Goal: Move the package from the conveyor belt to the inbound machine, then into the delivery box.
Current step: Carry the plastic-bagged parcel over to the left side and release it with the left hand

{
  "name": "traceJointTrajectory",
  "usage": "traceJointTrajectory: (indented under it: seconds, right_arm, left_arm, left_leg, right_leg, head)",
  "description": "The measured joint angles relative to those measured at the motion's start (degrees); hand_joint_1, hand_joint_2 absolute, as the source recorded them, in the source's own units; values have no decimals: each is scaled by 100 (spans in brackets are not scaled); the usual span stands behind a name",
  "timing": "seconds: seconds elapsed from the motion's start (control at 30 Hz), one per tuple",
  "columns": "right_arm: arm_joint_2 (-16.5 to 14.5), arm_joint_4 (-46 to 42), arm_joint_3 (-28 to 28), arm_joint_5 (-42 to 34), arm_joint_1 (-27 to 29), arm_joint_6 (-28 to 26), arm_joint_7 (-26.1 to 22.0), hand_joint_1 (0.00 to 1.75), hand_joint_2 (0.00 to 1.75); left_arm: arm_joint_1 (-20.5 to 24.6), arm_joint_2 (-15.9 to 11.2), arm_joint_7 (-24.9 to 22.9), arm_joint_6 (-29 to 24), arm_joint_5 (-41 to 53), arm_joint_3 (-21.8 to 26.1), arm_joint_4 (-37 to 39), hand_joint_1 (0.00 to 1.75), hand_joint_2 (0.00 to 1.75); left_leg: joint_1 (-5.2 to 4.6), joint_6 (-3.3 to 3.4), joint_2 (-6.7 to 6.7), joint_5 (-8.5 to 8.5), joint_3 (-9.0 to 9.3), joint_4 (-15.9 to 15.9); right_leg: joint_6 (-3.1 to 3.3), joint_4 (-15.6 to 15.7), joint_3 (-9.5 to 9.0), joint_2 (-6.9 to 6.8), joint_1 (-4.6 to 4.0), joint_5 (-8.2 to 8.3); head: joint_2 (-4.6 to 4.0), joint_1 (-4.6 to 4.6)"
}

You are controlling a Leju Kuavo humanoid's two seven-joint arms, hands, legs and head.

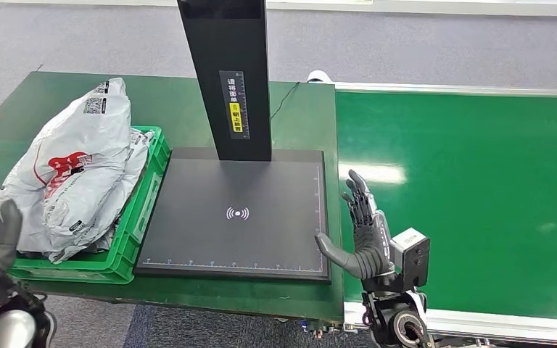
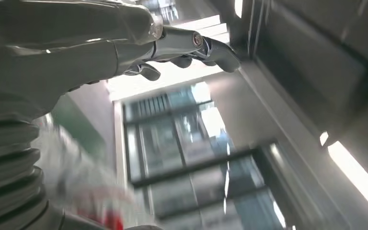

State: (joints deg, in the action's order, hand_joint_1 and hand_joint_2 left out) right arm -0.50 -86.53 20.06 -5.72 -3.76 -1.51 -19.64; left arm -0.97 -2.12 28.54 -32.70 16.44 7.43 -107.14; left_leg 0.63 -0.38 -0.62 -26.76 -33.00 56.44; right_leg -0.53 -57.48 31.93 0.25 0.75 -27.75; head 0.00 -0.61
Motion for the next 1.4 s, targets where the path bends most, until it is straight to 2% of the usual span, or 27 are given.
traceJointTrajectory:
  seconds: [0.17,0.33,0.47,0.8,1.13,1.4]
  right_arm:
    - [-10,-177,-9,80,131,-86,-156,0,175]
    - [-28,-358,-9,250,200,-279,-190,0,175]
    - [-30,-455,-9,261,251,-409,-203,0,175]
    - [-138,-670,11,456,501,-711,-357,0,175]
    - [-177,-742,194,854,490,-1042,-481,0,175]
    - [-179,-745,302,867,371,-1059,-357,0,175]
  left_arm:
    - [-131,168,-414,252,280,-890,-178,0,175]
    - [-238,298,-464,283,244,-1360,-176,0,175]
    - [-358,349,-393,368,54,-1533,-177,0,175]
    - [-690,490,-470,1025,-509,-1954,-168,0,175]
    - [-790,680,-599,1488,-434,-2103,-159,0,175]
    - [-770,649,-697,2709,-1282,-2244,-95,0,175]
  left_leg:
    - [-1,0,1,-1,0,0]
    - [1,0,1,-1,1,0]
    - [1,0,1,-1,0,0]
    - [0,1,1,-3,-1,0]
    - [0,1,1,-3,-2,0]
    - [0,1,0,-3,-1,0]
  right_leg:
    - [0,0,-3,2,0,2]
    - [1,0,-2,2,-1,1]
    - [1,0,-1,2,-1,0]
    - [0,0,-1,2,-1,0]
    - [0,0,-2,2,-1,0]
    - [0,0,-1,2,-1,0]
  head:
    - [0,-1]
    - [0,-1]
    - [0,-2]
    - [0,-1]
    - [0,-1]
    - [0,-1]
